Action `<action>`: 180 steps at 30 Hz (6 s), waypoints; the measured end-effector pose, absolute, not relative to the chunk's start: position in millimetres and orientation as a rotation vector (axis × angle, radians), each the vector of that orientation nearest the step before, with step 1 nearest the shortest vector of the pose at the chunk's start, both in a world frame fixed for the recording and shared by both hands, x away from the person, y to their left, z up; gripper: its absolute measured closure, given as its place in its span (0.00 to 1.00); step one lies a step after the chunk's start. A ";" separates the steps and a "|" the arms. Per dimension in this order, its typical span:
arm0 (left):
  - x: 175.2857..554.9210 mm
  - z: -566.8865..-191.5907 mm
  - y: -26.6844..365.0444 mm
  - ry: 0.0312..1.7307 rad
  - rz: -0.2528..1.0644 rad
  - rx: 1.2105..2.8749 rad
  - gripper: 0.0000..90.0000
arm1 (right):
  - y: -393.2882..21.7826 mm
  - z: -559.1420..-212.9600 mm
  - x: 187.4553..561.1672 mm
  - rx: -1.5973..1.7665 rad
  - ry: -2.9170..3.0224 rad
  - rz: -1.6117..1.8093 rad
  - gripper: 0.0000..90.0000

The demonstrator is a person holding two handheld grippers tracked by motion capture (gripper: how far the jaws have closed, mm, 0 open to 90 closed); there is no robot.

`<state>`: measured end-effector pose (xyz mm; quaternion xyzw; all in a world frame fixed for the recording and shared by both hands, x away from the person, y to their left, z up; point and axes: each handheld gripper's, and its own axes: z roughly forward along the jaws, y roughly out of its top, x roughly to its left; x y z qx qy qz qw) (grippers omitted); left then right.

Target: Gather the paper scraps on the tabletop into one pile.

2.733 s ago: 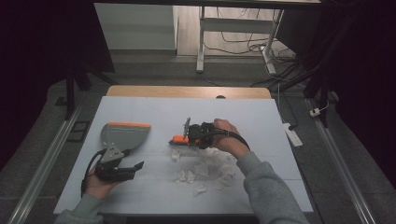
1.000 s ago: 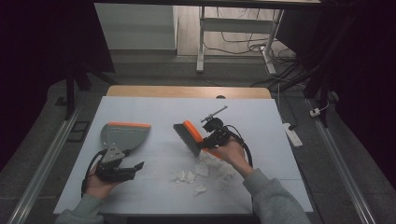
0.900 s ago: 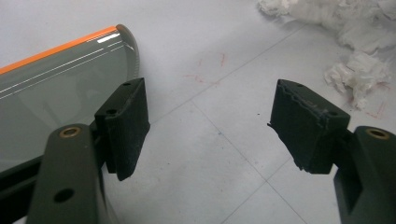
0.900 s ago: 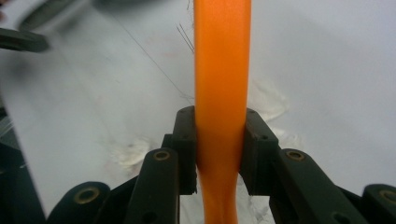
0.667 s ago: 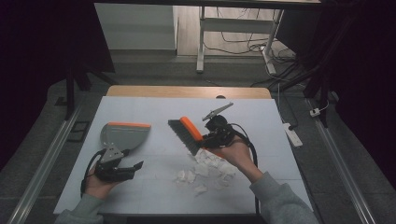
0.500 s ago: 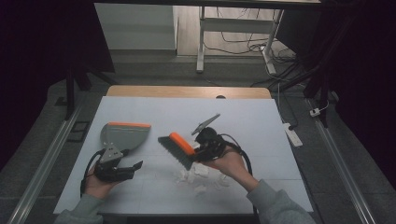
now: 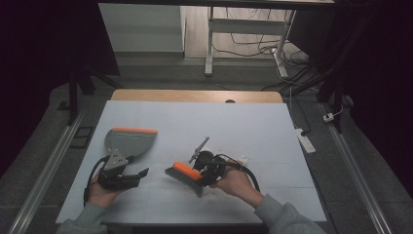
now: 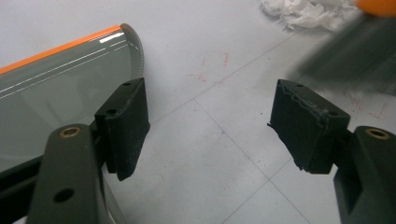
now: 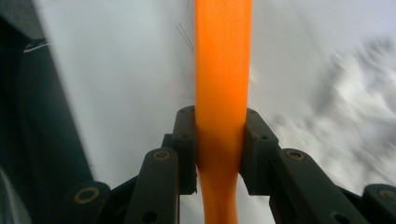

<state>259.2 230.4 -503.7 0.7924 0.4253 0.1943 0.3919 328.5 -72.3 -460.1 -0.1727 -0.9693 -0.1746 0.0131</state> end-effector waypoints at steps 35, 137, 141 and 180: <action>259.7 -505.2 229.9 1.085 0.496 2.023 0.32 | -100.4 -453.4 298.3 -0.312 -3.082 -0.459 0.79; 258.0 -508.4 225.5 1.057 0.488 2.046 0.33 | -166.8 -445.4 357.3 -0.041 -3.289 -0.378 0.78; 258.1 -508.7 226.0 1.056 0.487 2.045 0.33 | -180.0 -432.6 358.1 -0.089 -3.227 -0.554 0.78; 257.4 -508.7 226.6 1.046 0.489 2.049 0.33 | -105.7 -449.5 367.4 -0.918 -2.846 -0.771 0.78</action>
